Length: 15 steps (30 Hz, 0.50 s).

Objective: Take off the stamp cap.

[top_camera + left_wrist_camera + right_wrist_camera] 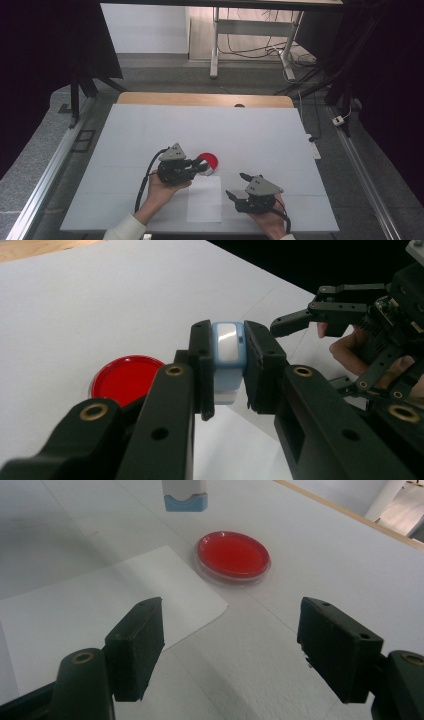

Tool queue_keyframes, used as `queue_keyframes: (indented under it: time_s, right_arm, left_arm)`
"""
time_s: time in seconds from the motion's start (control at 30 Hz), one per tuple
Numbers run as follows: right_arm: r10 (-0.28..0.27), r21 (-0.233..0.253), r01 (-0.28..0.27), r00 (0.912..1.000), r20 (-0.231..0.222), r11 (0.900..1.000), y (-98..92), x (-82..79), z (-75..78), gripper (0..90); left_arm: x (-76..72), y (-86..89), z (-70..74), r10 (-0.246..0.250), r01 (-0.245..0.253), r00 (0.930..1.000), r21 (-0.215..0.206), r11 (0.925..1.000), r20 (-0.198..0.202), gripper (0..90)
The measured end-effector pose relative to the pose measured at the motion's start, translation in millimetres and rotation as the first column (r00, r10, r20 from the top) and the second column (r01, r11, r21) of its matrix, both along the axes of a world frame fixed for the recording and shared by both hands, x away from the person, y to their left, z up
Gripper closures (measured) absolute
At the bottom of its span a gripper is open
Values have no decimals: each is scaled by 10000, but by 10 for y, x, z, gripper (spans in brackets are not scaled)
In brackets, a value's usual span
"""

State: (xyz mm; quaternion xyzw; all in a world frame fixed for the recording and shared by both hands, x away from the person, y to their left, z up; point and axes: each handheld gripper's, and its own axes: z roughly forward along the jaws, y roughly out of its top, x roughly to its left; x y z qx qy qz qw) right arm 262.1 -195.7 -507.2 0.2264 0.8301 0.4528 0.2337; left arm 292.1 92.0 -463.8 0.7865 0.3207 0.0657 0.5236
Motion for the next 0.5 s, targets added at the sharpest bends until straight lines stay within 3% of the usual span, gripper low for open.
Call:
queue_keyframes:
  time_s: [0.5]
  right_arm:
    - [133, -18, -133, 9999, 24, 9999, 98, -5, -15, 262]
  left_arm:
    - [-3, -11, 1, -57, 57, 10000, -67, 10000, -16, 751]
